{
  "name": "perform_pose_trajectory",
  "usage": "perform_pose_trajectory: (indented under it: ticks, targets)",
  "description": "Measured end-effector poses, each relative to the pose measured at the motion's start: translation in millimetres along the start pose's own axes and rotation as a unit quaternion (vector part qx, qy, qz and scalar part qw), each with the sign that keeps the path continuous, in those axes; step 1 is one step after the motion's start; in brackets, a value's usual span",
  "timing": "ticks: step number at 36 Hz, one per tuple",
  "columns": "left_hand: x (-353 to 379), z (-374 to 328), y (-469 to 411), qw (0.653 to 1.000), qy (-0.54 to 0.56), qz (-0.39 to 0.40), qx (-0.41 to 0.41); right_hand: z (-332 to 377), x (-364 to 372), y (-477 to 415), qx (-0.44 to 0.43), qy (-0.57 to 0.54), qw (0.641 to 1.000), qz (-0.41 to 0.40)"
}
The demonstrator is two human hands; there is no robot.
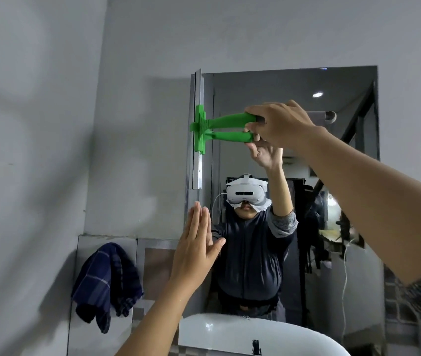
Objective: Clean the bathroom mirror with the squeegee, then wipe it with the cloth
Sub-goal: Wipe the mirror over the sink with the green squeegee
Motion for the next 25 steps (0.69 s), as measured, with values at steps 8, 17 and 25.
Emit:
perform_pose_trajectory:
  ticks: [8,17,25]
  targets:
    - [8,6,-3,1.0,0.014,-0.009,-0.008,-19,-13,18,0.042,0.007,0.999,0.0]
    - [-4,-5,-4,1.0,0.003,0.002,-0.008,-41,-27,48,0.104,0.008,0.995,0.0]
    - [7,4,-4,1.0,0.0,-0.008,-0.011,-83,-51,86,0.185,-0.001,0.983,-0.006]
Point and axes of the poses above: each hand's wrist, its own y-axis away from the middle knuckle, its own x-axis out of the palm, z = x × y, the point moved 5 cm from there along -y, towards the middle knuckle, and after that the axes turned 2 degrees about z, right-handed, at the moved point
